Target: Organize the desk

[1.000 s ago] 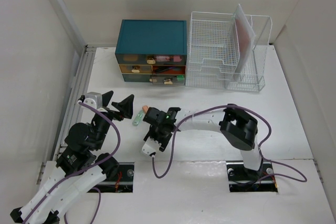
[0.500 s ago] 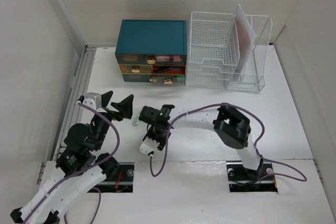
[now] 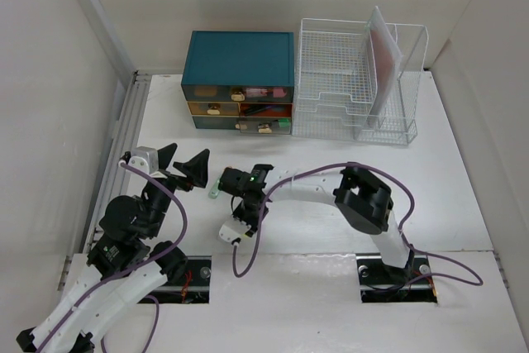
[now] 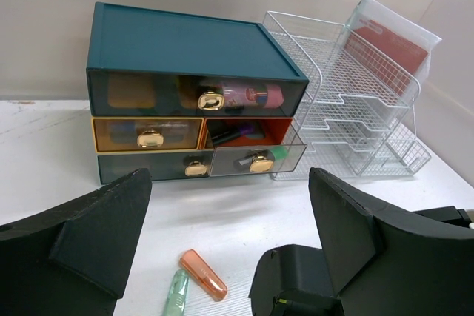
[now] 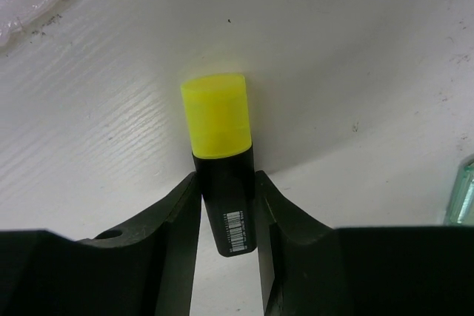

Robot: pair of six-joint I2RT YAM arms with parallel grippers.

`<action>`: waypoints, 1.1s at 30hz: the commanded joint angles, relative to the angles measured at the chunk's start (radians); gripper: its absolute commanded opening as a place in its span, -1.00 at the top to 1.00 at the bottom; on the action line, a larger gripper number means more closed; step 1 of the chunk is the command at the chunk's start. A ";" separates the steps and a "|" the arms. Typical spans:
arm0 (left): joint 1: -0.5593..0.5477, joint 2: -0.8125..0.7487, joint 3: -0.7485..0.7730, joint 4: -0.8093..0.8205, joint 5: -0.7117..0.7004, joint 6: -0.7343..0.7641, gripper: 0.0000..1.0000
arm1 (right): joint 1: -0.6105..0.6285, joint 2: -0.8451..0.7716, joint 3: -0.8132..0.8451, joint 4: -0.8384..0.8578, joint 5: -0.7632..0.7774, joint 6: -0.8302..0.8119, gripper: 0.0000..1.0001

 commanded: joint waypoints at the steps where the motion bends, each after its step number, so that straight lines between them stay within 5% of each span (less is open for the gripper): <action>1: 0.004 -0.013 -0.003 0.040 -0.006 0.014 -0.69 | 0.013 0.091 -0.067 -0.112 -0.064 0.099 0.50; 12: 0.004 -0.013 -0.012 0.040 -0.016 0.014 -0.69 | 0.004 -0.153 -0.058 0.270 0.255 0.460 0.57; 17: 0.004 -0.013 -0.012 0.040 -0.016 0.014 -0.69 | -0.044 -0.224 -0.095 0.385 0.414 0.480 0.57; 33: 0.004 -0.013 -0.012 0.040 -0.025 0.014 -0.69 | -0.335 -0.282 0.040 0.578 0.580 0.511 0.57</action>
